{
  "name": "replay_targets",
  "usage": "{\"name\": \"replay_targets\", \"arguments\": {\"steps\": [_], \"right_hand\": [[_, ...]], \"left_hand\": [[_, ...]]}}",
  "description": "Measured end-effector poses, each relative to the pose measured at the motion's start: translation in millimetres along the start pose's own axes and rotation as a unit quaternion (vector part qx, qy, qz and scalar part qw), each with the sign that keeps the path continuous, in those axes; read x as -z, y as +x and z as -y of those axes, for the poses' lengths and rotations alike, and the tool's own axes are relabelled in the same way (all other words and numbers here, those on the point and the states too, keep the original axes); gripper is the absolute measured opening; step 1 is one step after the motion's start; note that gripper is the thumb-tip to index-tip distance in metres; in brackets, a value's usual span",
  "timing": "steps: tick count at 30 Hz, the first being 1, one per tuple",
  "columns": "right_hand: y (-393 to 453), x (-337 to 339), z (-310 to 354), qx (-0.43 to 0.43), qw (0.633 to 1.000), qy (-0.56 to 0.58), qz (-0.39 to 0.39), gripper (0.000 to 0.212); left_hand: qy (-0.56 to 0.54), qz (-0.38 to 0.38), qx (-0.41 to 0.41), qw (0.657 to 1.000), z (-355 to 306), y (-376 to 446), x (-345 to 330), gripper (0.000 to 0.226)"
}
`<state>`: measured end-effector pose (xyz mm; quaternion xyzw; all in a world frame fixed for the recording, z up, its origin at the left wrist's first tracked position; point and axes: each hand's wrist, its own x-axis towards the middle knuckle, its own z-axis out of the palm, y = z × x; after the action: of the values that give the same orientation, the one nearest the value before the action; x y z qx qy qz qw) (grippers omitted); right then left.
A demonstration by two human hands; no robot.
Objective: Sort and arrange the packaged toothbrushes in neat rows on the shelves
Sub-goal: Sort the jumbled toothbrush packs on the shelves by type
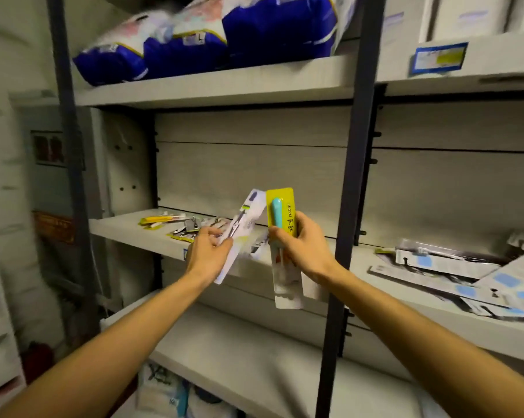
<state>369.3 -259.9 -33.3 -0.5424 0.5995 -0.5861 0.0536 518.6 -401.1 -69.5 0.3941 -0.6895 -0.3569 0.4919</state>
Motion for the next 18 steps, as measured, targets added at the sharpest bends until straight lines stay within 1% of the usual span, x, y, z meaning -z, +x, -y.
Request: {"name": "replay_targets", "arguments": {"steps": [1, 3, 6, 8, 10, 12, 13, 15, 17, 18], "right_hand": [[8.8, -10.9, -8.1, -0.014, 1.000, -0.003, 0.000, 0.021], [29.4, -30.3, -25.2, -0.045, 0.999, -0.002, -0.013, 0.024], [68.0, -54.4, -51.4, -0.104, 0.994, 0.021, -0.041, 0.022], [96.9, -68.1, -66.5, -0.155, 0.986, 0.037, -0.037, 0.013], [127.2, -79.3, -77.5, -0.224, 0.974, 0.029, -0.013, 0.022], [154.2, -89.8, -87.6, -0.279, 0.959, 0.041, -0.001, 0.022], [167.5, -94.6, -92.1, -0.288, 0.956, 0.057, -0.002, 0.019], [188.6, -103.2, -101.0, -0.291, 0.954, 0.066, -0.013, 0.016], [201.3, -110.7, -109.8, -0.294, 0.954, 0.051, -0.019, 0.016], [205.4, -113.5, -114.1, -0.296, 0.954, 0.045, -0.019, 0.015]], "left_hand": [[0.020, 0.014, 0.035, 0.999, 10.6, 12.9, 4.5, 0.033], [0.052, 0.051, 0.073, 0.995, 30.6, 39.8, 11.1, 0.038], [0.105, 0.097, 0.072, 0.987, 54.6, 81.7, 12.8, 0.042], [0.144, 0.118, 0.054, 0.981, 62.1, 107.2, 12.2, 0.049], [0.189, 0.132, 0.027, 0.973, 63.7, 130.4, 9.5, 0.048], [0.236, 0.135, -0.021, 0.962, 65.4, 153.4, 5.0, 0.042], [0.253, 0.135, -0.048, 0.957, 67.2, 164.4, 1.7, 0.039], [0.308, 0.140, -0.111, 0.934, 71.2, 179.6, -5.9, 0.032], [0.371, 0.145, -0.156, 0.904, 78.7, 189.3, -15.7, 0.013], [0.392, 0.152, -0.167, 0.892, 82.4, 192.0, -20.6, 0.008]]}}
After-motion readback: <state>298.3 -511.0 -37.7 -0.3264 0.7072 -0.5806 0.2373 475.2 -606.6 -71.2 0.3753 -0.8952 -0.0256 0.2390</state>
